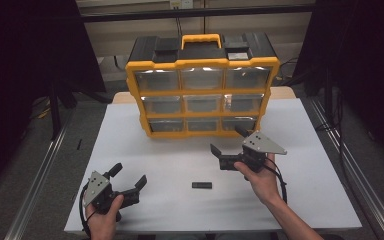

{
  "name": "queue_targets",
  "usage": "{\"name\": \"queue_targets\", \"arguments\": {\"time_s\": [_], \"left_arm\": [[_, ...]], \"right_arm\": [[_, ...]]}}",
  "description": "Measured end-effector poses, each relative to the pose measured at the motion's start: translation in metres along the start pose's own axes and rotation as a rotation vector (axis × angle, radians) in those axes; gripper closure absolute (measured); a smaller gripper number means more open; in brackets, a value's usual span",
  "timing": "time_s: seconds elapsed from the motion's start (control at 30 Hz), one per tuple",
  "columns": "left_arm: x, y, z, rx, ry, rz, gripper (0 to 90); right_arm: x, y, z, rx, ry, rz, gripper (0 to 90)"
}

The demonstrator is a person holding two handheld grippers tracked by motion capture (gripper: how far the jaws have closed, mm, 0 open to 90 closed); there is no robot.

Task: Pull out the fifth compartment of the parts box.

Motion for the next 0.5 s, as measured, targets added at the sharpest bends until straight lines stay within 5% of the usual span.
{"name": "queue_targets", "arguments": {"time_s": [0.5], "left_arm": [[-0.001, 0.001, 0.002, -0.002, 0.014, 0.001, 4.2]], "right_arm": [[-0.022, 0.003, -0.009, 0.077, -0.005, 0.009, 0.8]]}}
Point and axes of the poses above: each handheld gripper's, and its own axes: x roughly backward along the jaws, z roughly out of its underside, y roughly to its left, the point moved 8 cm from there along -x, roughly forward along the jaws, and after that the axes turned 3 degrees about z, right-handed, at the moved point
